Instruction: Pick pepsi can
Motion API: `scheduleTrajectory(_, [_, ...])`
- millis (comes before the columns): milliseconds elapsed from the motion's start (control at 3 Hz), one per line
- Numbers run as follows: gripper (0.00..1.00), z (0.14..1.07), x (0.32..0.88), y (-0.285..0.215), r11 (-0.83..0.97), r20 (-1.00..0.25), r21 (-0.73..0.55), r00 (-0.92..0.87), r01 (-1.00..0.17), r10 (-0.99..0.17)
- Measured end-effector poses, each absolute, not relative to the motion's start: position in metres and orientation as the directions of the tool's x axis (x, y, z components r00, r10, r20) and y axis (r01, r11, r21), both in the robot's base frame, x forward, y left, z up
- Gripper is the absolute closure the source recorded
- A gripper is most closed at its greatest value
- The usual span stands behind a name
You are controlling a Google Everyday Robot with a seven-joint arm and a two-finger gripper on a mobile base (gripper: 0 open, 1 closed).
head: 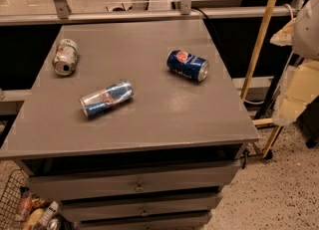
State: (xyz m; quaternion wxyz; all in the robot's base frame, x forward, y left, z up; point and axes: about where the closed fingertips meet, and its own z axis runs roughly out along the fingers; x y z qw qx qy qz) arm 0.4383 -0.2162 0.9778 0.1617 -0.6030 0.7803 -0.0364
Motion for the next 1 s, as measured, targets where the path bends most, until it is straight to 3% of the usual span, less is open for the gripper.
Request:
scheduleTrajectory(667, [0.0,0.976,0.436,-0.223,0.337,-0.258,-0.235,-0.276,-0.912,-0.926])
scheduleTrajectory(1000, [0.0,0.96,0.483,-0.187,0.378,-0.366,-0.135,-0.308,-0.916,-0.878])
